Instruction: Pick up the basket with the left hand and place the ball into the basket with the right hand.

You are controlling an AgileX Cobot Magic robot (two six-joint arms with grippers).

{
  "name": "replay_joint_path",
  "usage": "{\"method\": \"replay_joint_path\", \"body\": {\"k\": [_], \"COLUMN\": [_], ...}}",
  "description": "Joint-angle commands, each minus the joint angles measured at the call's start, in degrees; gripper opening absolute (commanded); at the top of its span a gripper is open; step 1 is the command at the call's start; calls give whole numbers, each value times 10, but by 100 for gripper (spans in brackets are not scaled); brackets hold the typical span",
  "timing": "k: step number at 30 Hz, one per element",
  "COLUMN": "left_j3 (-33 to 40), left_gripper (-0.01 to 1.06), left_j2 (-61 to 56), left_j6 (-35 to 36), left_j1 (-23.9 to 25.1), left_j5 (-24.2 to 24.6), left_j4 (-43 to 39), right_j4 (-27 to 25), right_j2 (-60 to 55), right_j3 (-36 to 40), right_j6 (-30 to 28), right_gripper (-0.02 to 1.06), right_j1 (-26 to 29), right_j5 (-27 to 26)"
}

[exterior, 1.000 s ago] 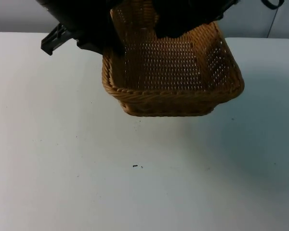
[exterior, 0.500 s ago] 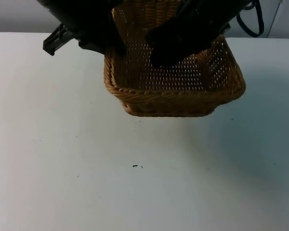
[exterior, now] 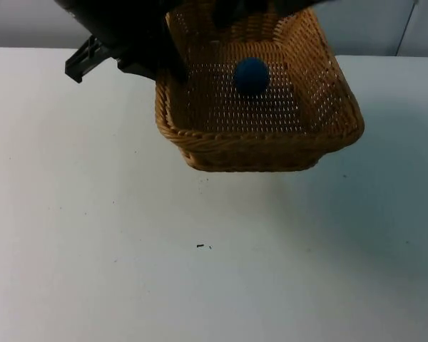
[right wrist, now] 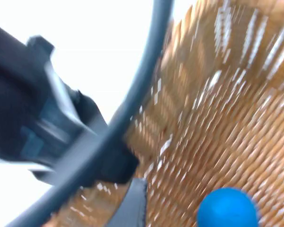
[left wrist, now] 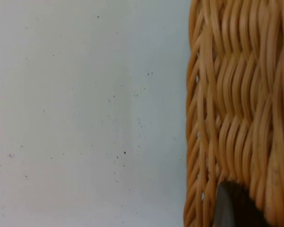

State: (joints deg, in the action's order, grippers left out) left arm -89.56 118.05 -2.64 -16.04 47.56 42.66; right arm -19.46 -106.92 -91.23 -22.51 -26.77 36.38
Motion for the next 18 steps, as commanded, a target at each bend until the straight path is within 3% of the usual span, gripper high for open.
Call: {"method": "replay_joint_path", "body": {"k": [1,10,18], "left_j3": [-4,-4,-4], "left_gripper": [0,0,0], "left_j2": [1,50,90], "left_j6": [-1,-16,-23], "left_j1": [-1,-1,-1], "left_j5": [-2,-18,-48], "left_j4": [17,15,15], "right_j4": [1,44,47], "right_j2": [74,230,268], "right_j3": [-4,-4,-4], "right_j6": [-2,0,0], "right_gripper": [87,87,87], "right_j1": [0,1,1], "right_j5": [-2,0,-2]}}
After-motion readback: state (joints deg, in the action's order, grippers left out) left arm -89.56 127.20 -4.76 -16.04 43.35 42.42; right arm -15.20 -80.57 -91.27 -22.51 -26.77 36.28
